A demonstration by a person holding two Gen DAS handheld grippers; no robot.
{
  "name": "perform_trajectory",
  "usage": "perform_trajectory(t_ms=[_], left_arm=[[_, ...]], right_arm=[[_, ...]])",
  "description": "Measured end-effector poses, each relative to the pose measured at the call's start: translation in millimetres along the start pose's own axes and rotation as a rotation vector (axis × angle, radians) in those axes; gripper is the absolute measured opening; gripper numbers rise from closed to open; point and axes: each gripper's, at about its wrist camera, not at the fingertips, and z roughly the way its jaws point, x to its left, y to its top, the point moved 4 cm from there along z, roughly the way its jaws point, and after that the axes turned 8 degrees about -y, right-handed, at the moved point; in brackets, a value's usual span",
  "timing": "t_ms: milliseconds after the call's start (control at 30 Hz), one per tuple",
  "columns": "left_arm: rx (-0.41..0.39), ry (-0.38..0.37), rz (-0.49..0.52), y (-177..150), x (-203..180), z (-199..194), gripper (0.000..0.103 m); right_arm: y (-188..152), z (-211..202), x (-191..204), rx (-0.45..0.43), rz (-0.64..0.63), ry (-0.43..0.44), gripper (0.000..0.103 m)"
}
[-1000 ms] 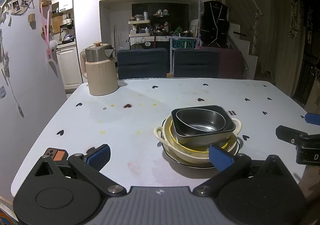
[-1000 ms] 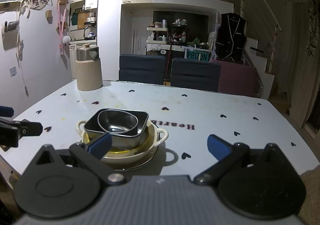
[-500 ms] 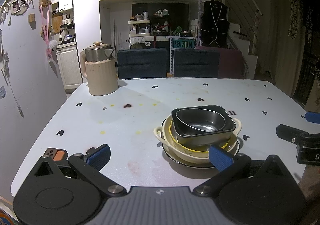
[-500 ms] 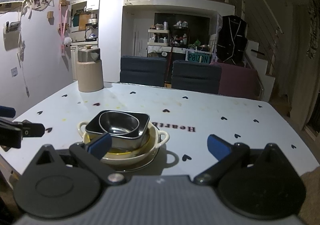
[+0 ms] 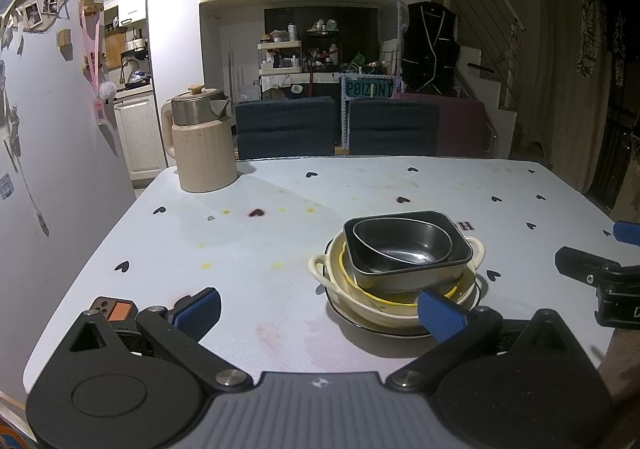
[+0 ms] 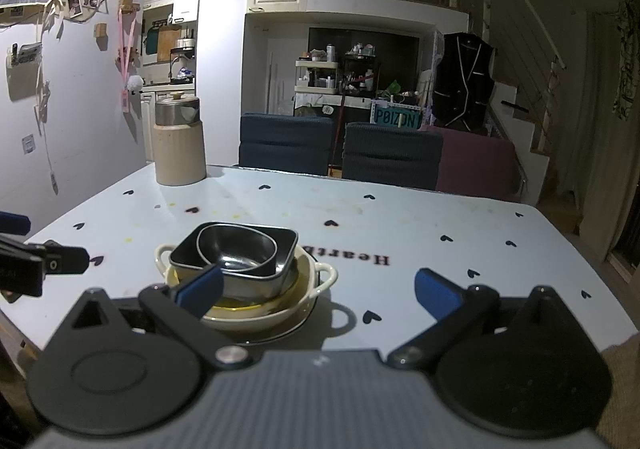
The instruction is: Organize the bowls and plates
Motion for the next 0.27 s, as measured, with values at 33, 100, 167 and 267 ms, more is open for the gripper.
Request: perform_trajectory(t_ms=[33,100,167,267], left_arm=[[0.0,0.001,0.0,0.4,0.2,-0.1,0.103],[0.0,0.001,0.001,0.5,0.6,-0.2,0.103],[0.001,0.0,0.001,0.7,1.1,-0.3,0.103],[0.0,0.0,0.0,0.7,0.7,-0.3,0.103]], right_arm=[[0.4,0.0,0.0,-0.001,0.0,-0.001,0.103],[0.6,0.3,-0.2,-0.001,0.0,0.0,0.103],[0.8,-0.1,0.0,-0.002,0.0,-0.001,0.103],[1.0,-0.2,0.1,-0.002,0.0,-0.002,0.103]])
